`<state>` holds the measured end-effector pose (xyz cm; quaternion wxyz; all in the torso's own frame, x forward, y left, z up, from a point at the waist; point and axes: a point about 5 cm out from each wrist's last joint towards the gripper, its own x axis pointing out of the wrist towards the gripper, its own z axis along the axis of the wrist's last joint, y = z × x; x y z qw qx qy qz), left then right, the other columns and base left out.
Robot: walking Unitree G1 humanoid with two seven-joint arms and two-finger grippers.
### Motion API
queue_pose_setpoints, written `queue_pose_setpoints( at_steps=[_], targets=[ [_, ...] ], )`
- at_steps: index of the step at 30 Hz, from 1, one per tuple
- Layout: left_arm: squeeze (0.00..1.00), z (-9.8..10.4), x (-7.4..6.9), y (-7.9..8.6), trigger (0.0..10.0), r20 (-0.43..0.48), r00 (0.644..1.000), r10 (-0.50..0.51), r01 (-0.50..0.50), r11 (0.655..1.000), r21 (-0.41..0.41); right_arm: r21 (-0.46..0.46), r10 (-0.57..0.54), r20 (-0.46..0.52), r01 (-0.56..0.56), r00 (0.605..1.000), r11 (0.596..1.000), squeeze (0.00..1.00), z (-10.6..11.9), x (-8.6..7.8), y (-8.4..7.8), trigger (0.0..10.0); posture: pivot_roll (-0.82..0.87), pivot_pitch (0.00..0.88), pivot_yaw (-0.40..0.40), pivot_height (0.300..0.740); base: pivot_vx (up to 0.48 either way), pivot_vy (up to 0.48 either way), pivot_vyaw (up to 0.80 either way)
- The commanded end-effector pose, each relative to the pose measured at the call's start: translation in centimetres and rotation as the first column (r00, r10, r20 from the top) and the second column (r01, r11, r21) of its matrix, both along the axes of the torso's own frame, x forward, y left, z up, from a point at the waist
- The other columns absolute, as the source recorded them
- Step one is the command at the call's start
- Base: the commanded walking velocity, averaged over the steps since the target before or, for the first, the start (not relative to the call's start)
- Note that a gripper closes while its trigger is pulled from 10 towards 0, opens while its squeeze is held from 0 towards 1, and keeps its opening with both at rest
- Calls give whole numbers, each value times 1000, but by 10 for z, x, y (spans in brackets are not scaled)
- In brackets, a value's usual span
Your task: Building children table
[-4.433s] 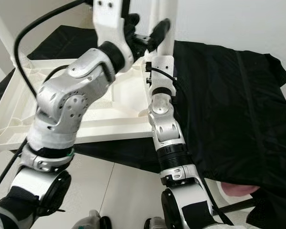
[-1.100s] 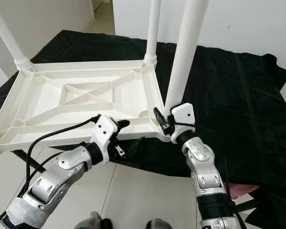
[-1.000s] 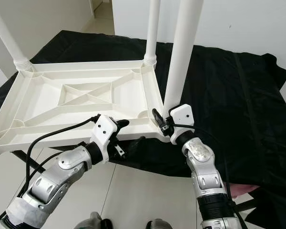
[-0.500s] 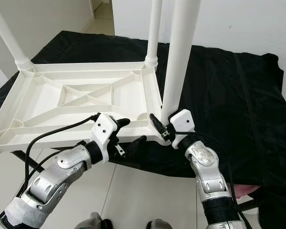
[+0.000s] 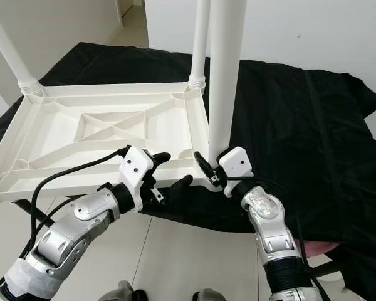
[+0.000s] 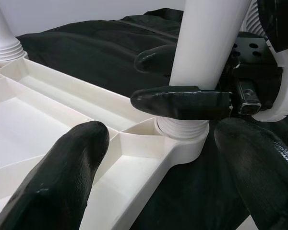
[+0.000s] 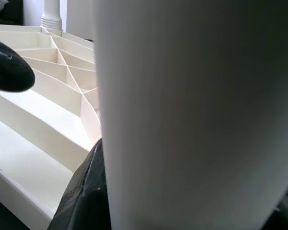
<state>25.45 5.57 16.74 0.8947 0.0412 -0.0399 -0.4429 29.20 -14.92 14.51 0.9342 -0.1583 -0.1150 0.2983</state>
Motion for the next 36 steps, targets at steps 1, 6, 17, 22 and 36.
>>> queue_pose_setpoints(
  at_steps=[1,6,17,22,36],
  targets=[
    [0,3,-1,0,10000,3,999,-47,47,999,10,0,12,-163,-12,986,1000,0,-27,-2,5,10000,-41,99,53,740,0,0,0],
    [0,3,-1,0,10000,4,999,-46,46,999,8,43,3,-223,6,975,999,0,-28,1,5,10000,-41,100,50,740,0,0,0],
    [0,5,-2,0,10000,10,999,-44,43,999,7,101,-35,-322,71,946,992,0,-32,6,1,10000,-42,98,46,740,0,0,0],
    [0,6,-2,0,10000,10,999,-44,44,999,7,104,-56,-327,95,943,990,0,-34,6,-1,10000,-42,98,46,740,0,0,0],
    [0,6,-3,1,10000,12,999,-44,44,999,9,171,-226,-275,279,934,945,0,-24,6,5,10000,-40,90,44,740,0,0,0]
  ],
)
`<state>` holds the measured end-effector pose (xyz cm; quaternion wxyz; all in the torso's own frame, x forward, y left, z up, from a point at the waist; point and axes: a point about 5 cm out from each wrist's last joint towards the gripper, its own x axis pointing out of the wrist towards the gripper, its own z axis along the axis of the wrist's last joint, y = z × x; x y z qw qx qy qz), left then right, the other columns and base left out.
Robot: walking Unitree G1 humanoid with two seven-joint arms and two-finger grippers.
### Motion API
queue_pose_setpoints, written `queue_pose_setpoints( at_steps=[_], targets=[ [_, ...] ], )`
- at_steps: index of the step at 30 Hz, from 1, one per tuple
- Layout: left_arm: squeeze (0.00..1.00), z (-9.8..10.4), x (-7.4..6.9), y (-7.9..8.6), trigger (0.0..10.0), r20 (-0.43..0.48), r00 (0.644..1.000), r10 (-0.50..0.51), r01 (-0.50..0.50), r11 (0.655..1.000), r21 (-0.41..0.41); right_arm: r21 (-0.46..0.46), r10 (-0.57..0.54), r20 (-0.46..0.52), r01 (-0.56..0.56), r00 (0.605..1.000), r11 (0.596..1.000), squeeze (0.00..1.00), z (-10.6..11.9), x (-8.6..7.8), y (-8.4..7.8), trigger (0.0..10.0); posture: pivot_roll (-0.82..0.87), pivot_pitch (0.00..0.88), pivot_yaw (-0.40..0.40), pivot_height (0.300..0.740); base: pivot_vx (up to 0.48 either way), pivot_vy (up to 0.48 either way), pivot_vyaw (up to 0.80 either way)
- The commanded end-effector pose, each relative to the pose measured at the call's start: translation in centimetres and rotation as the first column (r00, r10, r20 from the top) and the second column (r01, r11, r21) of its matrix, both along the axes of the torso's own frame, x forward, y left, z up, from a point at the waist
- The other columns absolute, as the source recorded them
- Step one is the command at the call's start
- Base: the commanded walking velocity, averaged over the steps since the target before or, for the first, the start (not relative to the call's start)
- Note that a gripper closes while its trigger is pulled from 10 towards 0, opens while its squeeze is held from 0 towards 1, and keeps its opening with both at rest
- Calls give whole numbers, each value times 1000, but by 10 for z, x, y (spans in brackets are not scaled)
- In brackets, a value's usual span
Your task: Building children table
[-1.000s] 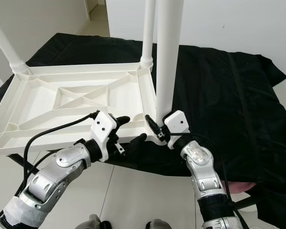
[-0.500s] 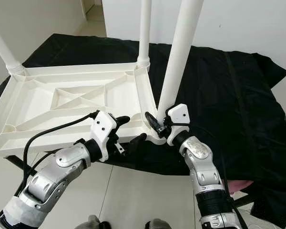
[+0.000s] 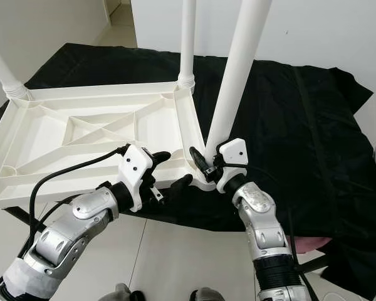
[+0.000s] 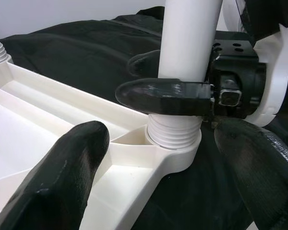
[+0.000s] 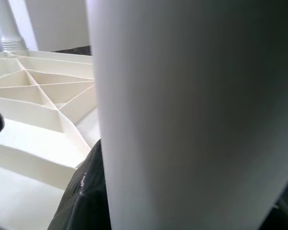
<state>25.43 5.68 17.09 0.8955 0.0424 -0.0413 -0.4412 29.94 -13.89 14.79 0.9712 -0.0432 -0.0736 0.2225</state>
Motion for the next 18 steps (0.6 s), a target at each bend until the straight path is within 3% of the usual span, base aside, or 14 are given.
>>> queue_pose_setpoints(
  at_steps=[1,5,7,11,16,18],
  targets=[
    [0,3,-2,0,10000,8,999,-48,48,999,8,-13,-95,-135,94,986,996,0,-27,-1,-5,10000,-40,90,44,740,0,0,0],
    [0,4,-3,-1,10000,10,999,-48,48,999,5,28,-284,-107,289,953,957,0,-20,6,-2,10000,-40,94,40,740,0,0,0],
    [0,4,-3,-1,10000,10,999,-48,48,999,5,28,-284,-107,289,953,957,0,-20,6,-2,10000,-40,94,40,740,0,0,0],
    [0,4,-3,-3,10000,8,999,-48,48,999,-2,18,-429,-125,434,895,901,0,-24,14,0,10000,-41,93,36,740,0,0,0],
    [0,4,-2,-3,10000,12,999,-48,48,999,-2,15,-485,-128,491,865,871,0,-26,17,1,10000,-41,92,35,740,0,0,0],
    [0,6,-1,-3,10000,14,999,-47,47,999,-6,18,-539,-121,545,833,838,0,-25,21,3,10000,-40,87,34,740,0,0,0]
  ],
)
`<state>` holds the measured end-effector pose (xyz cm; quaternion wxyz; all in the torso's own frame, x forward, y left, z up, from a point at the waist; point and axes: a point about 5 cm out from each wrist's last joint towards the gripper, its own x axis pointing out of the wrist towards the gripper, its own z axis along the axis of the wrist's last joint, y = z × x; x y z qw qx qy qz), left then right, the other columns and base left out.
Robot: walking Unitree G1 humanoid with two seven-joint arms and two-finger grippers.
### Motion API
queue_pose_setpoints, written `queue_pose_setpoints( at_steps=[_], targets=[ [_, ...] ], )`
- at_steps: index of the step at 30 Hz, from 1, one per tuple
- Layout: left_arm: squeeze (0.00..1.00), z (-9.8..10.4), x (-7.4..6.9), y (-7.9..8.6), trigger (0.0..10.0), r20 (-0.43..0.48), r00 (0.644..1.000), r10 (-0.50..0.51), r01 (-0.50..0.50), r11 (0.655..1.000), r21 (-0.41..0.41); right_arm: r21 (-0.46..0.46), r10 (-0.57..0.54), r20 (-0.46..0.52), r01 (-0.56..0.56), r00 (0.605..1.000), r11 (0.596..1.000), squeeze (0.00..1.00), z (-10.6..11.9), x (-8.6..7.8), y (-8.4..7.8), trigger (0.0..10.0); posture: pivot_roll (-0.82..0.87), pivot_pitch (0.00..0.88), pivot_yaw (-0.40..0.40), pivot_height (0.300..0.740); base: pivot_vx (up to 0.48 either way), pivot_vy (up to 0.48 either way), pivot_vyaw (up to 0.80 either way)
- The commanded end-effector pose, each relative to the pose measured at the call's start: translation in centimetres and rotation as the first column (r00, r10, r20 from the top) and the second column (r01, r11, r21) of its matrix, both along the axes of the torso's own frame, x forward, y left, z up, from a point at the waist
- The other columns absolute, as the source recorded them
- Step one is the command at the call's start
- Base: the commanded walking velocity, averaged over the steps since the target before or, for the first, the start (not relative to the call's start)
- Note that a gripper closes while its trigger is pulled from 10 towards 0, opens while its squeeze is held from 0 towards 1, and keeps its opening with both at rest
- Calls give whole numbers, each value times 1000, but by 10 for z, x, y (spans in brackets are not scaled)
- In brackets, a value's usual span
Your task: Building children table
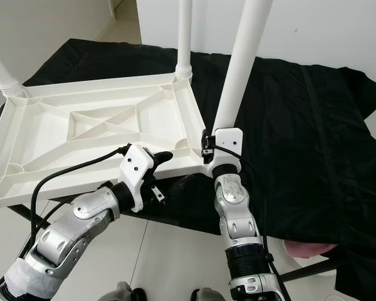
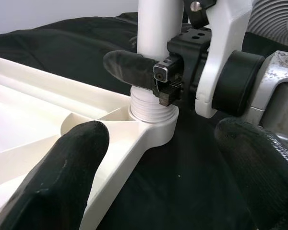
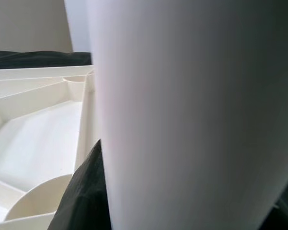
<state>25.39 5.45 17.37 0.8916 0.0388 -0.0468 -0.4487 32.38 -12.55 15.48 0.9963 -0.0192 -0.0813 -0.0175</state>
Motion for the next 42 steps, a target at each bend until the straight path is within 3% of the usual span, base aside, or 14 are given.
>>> queue_pose_setpoints(
  at_steps=[1,7,14,15,29,30,31,32,36,42],
  targets=[
    [0,3,0,0,10000,8,1000,-30,30,1000,5,-7,-91,-141,91,986,996,0,-31,-3,-10,10000,-40,87,34,740,0,0,0],
    [0,3,0,-1,10000,13,1000,-28,28,1000,6,-2,-173,-121,174,978,985,0,-28,1,-7,10000,-37,81,27,740,0,0,0],
    [0,3,1,-1,10000,14,1000,-24,24,1000,3,4,-153,-80,154,985,988,0,-23,1,-2,10000,-37,81,27,740,0,0,0],
    [0,2,1,-1,10000,15,1000,-23,23,1000,4,10,-143,-65,144,988,990,1000,-21,1,-2,10000,-37,81,27,740,0,0,0],
    [0,2,1,-4,10000,19,999,-34,34,999,9,56,-67,13,66,998,996,1000,-14,-2,-11,10000,-41,70,16,740,0,0,0],
    [0,2,1,-5,10000,19,999,-37,37,999,9,60,-24,9,23,1000,998,220,-14,-1,-10,10000,-47,64,17,740,0,0,0],
    [0,2,1,-5,10000,20,999,-40,40,999,10,55,0,14,0,1000,998,220,-13,0,-10,10000,-47,64,17,740,0,0,0],
    [0,2,1,-6,10000,20,999,-42,42,999,13,55,50,17,-51,999,997,0,-12,0,-10,10000,-48,61,20,740,0,0,0],
    [0,0,1,-6,10000,12,998,-54,54,998,28,16,193,39,-194,980,981,0,-5,2,-16,10000,-51,54,23,740,0,0,0],
    [0,-3,1,-6,10000,3,998,-58,58,998,37,-15,249,40,-249,968,968,0,-2,3,-20,10000,-52,51,24,740,0,0,0]
  ],
)
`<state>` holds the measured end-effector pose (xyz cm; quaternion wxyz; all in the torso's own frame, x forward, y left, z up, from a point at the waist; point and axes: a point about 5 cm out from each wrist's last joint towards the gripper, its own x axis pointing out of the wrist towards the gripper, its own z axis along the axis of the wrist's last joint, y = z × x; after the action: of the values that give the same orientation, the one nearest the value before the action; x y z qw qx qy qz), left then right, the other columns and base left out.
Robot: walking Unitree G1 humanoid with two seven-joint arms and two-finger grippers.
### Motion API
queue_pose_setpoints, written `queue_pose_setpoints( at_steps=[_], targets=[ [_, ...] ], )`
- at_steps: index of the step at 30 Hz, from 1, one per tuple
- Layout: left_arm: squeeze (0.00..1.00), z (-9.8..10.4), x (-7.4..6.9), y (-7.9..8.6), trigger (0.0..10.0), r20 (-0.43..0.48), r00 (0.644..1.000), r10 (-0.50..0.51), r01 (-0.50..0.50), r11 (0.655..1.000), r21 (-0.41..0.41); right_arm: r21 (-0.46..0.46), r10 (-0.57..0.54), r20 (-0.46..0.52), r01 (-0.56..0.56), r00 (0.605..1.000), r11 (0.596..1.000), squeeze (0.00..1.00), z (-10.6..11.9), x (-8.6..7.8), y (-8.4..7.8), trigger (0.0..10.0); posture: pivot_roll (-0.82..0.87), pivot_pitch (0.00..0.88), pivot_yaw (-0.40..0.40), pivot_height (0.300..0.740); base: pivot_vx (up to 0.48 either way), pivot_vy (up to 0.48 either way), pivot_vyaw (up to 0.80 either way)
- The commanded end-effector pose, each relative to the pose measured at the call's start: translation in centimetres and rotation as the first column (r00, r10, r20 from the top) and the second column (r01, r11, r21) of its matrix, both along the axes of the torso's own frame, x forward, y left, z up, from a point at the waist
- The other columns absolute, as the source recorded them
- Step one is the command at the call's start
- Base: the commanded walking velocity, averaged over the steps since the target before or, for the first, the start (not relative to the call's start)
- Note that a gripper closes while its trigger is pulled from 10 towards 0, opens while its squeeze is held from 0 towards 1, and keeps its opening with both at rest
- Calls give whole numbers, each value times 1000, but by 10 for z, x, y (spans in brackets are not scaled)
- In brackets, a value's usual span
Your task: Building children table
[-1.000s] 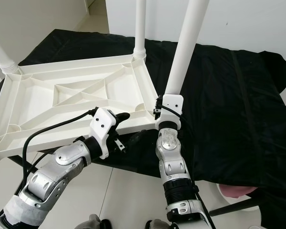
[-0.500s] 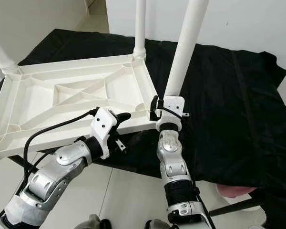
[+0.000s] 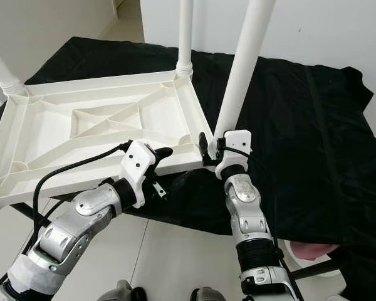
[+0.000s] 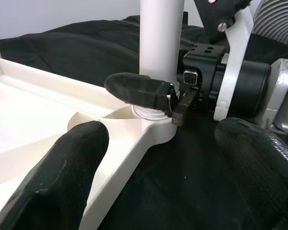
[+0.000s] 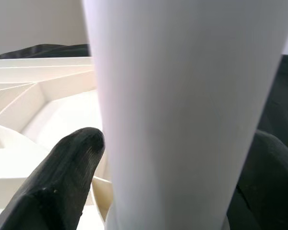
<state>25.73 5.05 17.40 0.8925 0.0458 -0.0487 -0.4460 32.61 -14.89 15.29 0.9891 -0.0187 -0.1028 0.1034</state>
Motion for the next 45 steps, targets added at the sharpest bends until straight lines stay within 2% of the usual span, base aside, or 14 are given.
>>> queue_pose_setpoints(
  at_steps=[1,3,4,7,19,20,21,24,25,37,38,39,40,45],
  targets=[
    [0,-5,-3,-3,10000,-7,998,-64,65,997,38,-21,52,10,-52,999,998,0,3,1,0,10000,-55,49,23,740,0,0,0],
    [0,-7,-3,-4,10000,-5,998,-69,69,996,49,-62,107,14,-106,994,992,0,6,2,-4,10000,-58,46,23,740,0,0,0],
    [0,-9,-3,-5,10000,-5,997,-76,76,995,58,-119,190,18,-187,982,975,0,13,4,-10,10000,-59,47,23,740,0,0,0],
    [0,-8,-3,-6,10000,-5,997,-80,80,995,59,-144,244,11,-240,970,960,0,16,6,-13,10000,-58,50,22,740,0,0,0],
    [0,-9,-4,-9,10000,-32,995,-93,95,994,54,-202,366,-73,-373,928,906,0,14,16,-18,10000,-56,57,25,740,0,0,0],
    [0,-9,-5,-11,10000,-44,994,-99,101,994,51,-208,379,-87,-389,921,898,0,13,18,-18,8471,-56,57,25,740,0,0,0],
    [0,-9,-6,-12,10000,-47,993,-107,109,993,50,-213,387,-102,-400,917,892,0,12,20,-19,2784,-56,57,26,740,0,0,0],
    [0,-9,-6,-12,10000,-47,993,-107,109,993,50,-213,387,-102,-400,917,892,0,12,20,-19,2784,-56,57,26,740,0,0,0],
    [0,-8,-6,-14,10000,-42,992,-119,122,991,52,-213,405,-131,-424,905,880,0,9,22,-21,0,-55,57,23,740,0,0,0],
    [0,-6,-6,-16,10000,-30,992,-126,127,990,52,-165,430,-170,-456,887,875,0,0,22,-27,0,-58,56,21,740,0,0,0],
    [0,-6,-6,-16,10000,-30,992,-126,127,991,51,-152,418,-170,-443,892,883,0,-1,21,-26,7098,-58,56,21,740,0,0,0],
    [0,-6,-6,-16,10000,-30,992,-126,127,991,51,-152,418,-170,-443,892,883,0,-1,21,-26,7098,-58,56,21,740,0,0,0],
    [0,-6,-5,-16,10000,-33,992,-123,124,991,49,-142,375,-161,-397,913,907,0,-2,19,-24,10000,-58,56,21,740,0,0,0],
    [0,-6,0,-12,10000,-27,994,-103,104,993,52,-142,286,-147,-306,947,941,0,-3,14,-18,10000,-58,56,21,740,0,0,0]
  ],
)
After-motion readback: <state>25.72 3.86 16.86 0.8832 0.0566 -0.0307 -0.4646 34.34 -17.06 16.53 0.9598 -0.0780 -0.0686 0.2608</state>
